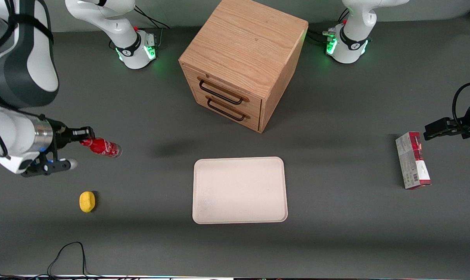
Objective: Place coke bottle on tray
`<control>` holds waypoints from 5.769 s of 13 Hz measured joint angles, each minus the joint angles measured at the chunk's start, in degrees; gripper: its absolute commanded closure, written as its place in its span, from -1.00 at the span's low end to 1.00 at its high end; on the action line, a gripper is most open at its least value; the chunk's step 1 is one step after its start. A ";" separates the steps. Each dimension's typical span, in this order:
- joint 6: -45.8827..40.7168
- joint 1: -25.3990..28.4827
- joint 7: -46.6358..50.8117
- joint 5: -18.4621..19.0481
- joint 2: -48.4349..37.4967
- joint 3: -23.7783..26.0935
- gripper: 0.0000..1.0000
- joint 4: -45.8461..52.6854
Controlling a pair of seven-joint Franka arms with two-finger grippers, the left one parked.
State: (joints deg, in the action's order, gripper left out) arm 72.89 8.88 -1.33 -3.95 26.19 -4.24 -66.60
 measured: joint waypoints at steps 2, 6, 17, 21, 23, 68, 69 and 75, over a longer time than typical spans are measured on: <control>-0.09 0.03 1.75 -0.64 2.52 0.10 1.00 2.42; 1.17 0.01 10.16 -2.03 8.04 5.40 1.00 9.86; 22.58 8.78 30.31 -1.71 21.42 11.08 1.00 16.72; 27.13 9.68 34.53 -1.70 24.34 11.08 1.00 16.85; 28.73 9.97 35.33 -1.69 25.94 11.08 1.00 16.95; 18.04 1.53 -3.37 1.43 -29.81 -5.29 -1.00 -35.18; 17.88 1.40 -3.39 1.23 -29.81 -5.33 -1.00 -34.76; 15.82 -2.67 -3.74 0.94 -28.25 -0.24 -1.00 -32.31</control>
State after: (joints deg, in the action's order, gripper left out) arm 88.71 6.21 -5.07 -3.01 -2.06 -4.47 -98.91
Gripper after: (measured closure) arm 0.000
